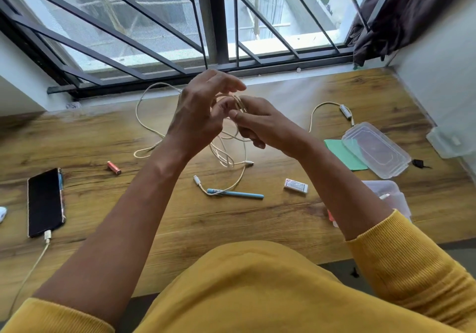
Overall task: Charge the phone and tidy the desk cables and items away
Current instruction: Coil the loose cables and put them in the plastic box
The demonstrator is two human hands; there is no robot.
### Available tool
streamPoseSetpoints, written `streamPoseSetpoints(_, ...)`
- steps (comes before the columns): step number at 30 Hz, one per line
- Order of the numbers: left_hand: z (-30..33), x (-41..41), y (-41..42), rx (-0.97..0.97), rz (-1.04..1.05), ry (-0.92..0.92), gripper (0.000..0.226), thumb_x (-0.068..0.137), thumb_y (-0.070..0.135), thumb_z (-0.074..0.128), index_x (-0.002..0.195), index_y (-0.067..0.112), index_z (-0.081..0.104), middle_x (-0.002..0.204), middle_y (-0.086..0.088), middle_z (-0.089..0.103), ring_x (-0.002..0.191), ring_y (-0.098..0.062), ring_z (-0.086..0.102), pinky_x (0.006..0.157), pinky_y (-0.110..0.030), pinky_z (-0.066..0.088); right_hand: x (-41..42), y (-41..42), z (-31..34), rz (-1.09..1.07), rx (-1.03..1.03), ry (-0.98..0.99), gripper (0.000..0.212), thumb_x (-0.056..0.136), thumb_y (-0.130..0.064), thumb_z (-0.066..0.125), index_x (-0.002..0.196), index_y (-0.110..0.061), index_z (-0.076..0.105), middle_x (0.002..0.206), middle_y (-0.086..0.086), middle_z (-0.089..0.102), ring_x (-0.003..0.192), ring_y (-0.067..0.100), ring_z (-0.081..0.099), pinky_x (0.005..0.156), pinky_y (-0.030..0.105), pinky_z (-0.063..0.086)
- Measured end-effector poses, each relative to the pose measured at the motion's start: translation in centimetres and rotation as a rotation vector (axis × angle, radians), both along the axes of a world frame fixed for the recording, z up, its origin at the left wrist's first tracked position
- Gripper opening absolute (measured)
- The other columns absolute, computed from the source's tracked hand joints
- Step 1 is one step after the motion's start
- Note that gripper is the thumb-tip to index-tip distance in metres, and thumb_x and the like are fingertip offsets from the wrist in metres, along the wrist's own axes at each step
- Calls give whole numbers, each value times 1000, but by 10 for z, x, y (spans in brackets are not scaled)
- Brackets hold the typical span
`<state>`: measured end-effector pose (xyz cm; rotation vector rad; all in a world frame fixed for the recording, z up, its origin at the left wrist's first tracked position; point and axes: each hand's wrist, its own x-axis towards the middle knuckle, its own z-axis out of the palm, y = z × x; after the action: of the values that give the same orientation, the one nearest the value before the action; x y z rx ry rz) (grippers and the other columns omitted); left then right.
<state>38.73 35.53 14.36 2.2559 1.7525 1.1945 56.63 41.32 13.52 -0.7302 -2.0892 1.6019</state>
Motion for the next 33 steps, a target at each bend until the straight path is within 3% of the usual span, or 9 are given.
streamPoseSetpoints(7,-10,-9,0,-90,-7,-225,13,98,20,76,108,12,75,95,-3,74,79,-20,72,67,-44,57,10,16,6,122,-122,-21,40,110,-23,46,119,11,65,65,3,41,58,15,39,53,29,34)
streamPoseSetpoints(11,-15,-12,-1,-113,10,-271,22,97,33,78,97,11,74,76,-5,68,64,-24,61,58,-45,48,15,18,15,187,-203,-14,37,114,-13,40,117,15,64,62,6,38,55,17,37,56,34,35)
streamPoseSetpoints(15,-17,-16,0,-166,30,-397,61,93,65,69,75,8,59,63,1,44,60,-14,37,55,-35,31,19,14,23,320,-351,101,33,112,-16,36,114,1,64,60,2,41,55,19,42,92,58,47)
streamPoseSetpoints(17,-19,-16,1,-195,13,-496,78,93,73,61,75,-2,53,65,-13,42,62,-24,37,56,-41,31,18,9,25,343,-411,231,34,112,-14,31,114,2,61,60,2,49,62,26,49,90,58,51)
streamPoseSetpoints(19,-23,-14,0,-255,-7,-549,77,101,66,54,89,-10,60,72,-20,48,64,-28,43,59,-44,39,12,6,24,316,-460,361,36,112,-12,26,116,5,57,65,6,58,73,33,57,96,59,51)
streamPoseSetpoints(21,-29,-10,0,-331,-11,-581,51,108,45,49,99,-2,65,80,-8,56,69,-18,52,64,-39,47,5,6,22,285,-498,488,37,112,-12,24,118,4,57,76,10,66,86,35,60,112,79,28)
streamPoseSetpoints(24,-37,-2,-3,-370,-14,-593,23,110,33,46,97,23,62,84,4,57,70,-10,53,65,-37,49,-1,8,21,206,-592,671,40,113,-13,20,122,2,57,97,14,76,116,43,59,121,60,35)
streamPoseSetpoints(28,-47,8,-7,-413,-41,-494,21,109,35,43,103,25,61,74,0,57,67,-21,58,66,-44,51,-6,9,23,75,-655,817,40,117,-16,20,130,-2,55,129,15,71,145,39,48,98,33,54)
streamPoseSetpoints(33,-49,23,-13,-486,-103,-342,17,112,24,50,107,24,66,79,5,76,80,-14,71,77,-41,55,-11,11,18,-77,-575,807,37,117,-19,21,136,-9,52,138,7,67,152,33,41,120,42,36)
